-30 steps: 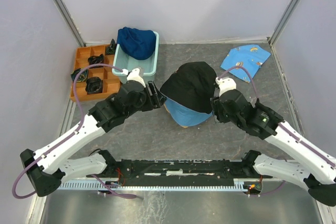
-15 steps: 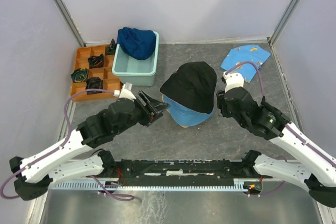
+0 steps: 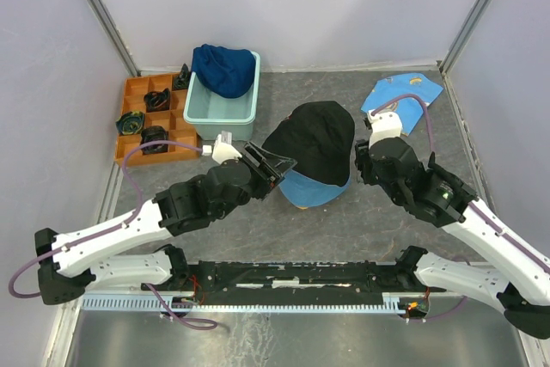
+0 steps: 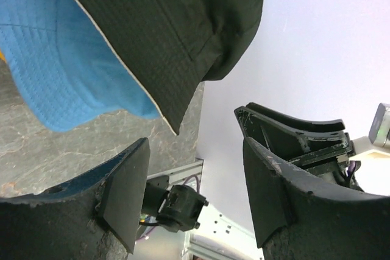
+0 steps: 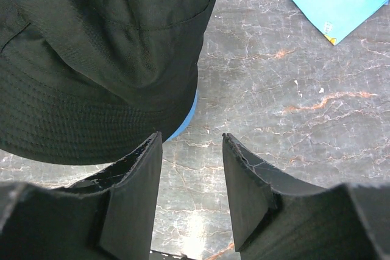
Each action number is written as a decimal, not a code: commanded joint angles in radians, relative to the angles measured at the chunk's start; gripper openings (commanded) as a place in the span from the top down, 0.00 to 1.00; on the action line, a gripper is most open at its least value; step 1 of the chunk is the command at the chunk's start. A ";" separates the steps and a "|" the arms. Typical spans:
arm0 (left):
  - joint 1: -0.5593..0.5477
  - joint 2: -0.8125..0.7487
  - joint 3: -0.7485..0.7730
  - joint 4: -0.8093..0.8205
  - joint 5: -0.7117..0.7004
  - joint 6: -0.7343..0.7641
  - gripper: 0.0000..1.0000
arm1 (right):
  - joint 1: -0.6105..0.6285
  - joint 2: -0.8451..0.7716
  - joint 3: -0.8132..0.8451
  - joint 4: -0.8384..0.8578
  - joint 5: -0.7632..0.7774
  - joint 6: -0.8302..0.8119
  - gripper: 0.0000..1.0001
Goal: Stack the hats
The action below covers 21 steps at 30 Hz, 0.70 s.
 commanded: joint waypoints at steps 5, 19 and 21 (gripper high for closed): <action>-0.004 0.022 -0.024 0.110 -0.085 -0.043 0.31 | -0.009 -0.022 0.028 0.023 0.037 -0.006 0.48; -0.002 0.037 -0.067 0.160 -0.126 -0.078 0.31 | -0.013 -0.014 0.034 0.019 0.030 -0.008 0.49; -0.002 0.048 -0.070 0.174 -0.121 -0.080 0.31 | -0.013 -0.012 0.038 0.018 0.028 -0.010 0.49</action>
